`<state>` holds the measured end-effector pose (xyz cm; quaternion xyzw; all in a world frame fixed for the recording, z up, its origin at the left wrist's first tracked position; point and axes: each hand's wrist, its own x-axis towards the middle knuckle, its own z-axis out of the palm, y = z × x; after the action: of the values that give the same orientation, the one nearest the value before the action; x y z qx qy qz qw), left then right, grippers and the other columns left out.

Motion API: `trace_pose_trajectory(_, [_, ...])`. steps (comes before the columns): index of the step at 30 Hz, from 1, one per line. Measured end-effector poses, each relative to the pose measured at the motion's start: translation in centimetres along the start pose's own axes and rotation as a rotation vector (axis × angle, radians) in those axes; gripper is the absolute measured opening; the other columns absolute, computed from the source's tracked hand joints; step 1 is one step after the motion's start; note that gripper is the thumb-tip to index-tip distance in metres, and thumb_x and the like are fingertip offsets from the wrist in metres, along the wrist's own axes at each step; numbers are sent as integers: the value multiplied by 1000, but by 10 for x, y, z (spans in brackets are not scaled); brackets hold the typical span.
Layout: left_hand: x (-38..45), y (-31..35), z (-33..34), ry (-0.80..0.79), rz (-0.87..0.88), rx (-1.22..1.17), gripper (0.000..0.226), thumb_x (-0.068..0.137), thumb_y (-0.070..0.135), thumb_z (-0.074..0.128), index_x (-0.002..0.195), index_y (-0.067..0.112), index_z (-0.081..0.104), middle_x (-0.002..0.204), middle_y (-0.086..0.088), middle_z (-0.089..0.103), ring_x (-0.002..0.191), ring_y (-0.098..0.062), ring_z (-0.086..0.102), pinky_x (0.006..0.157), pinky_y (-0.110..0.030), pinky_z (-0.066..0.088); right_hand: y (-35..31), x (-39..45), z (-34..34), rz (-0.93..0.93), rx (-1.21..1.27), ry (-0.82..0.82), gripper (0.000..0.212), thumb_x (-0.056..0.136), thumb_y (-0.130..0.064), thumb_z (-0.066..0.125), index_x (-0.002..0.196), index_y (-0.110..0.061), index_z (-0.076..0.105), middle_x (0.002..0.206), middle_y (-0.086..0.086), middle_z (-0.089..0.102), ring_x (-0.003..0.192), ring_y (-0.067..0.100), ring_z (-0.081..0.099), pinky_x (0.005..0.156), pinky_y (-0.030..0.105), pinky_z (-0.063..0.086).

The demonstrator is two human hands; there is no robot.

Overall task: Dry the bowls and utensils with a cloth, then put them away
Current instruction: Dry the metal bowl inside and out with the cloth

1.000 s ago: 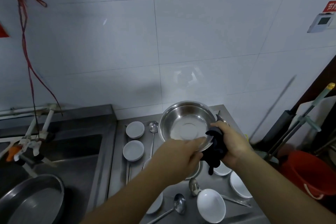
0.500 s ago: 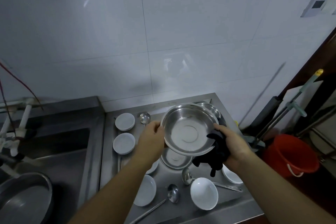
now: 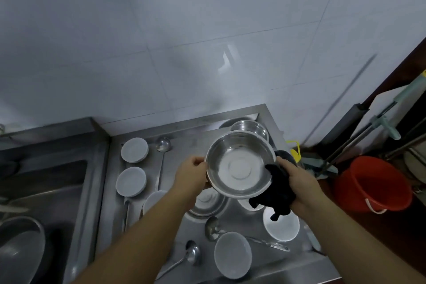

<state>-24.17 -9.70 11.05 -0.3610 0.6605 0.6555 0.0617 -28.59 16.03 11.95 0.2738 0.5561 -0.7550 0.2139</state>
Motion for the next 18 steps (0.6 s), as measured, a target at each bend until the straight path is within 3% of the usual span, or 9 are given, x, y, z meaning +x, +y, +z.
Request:
trace_pose_trajectory(5, [28,4,50,16,-74,-8,11,100,9,62,104,14,71,74,-6,79,71,-27,79,66,-42,67,-23,57,-32,-80,-277,132,15,81,-9,81,95,-9,75,82,19,78,62,25,75,54,37,62])
trace_pose_trajectory(8, [46,10,79,23,-81,6,11,98,8,64,103,11,73,81,-13,80,82,-36,78,75,-52,68,-35,91,-42,-119,-393,180,18,77,-8,83,91,-16,74,84,16,78,75,31,77,63,44,66])
trace_pose_trajectory(12, [78,13,103,49,-121,6,12,95,3,68,106,4,74,92,-21,77,76,-30,74,63,-37,64,-53,134,-46,-173,-589,220,18,81,-11,79,96,-9,69,86,14,72,78,31,69,73,47,60])
trace_pose_trajectory(15, [109,13,115,78,-152,-2,10,93,0,71,95,6,78,82,-15,77,71,-24,75,63,-34,63,-61,165,-43,-193,-682,225,17,84,-15,77,96,-16,66,74,3,64,59,13,59,49,25,49])
trace_pose_trajectory(18, [140,14,125,83,-148,15,16,91,-3,71,85,10,79,79,-15,77,66,-19,76,62,-30,63,-61,197,-37,-193,-680,256,10,84,-11,75,90,-15,68,61,-3,65,42,2,58,33,18,38])
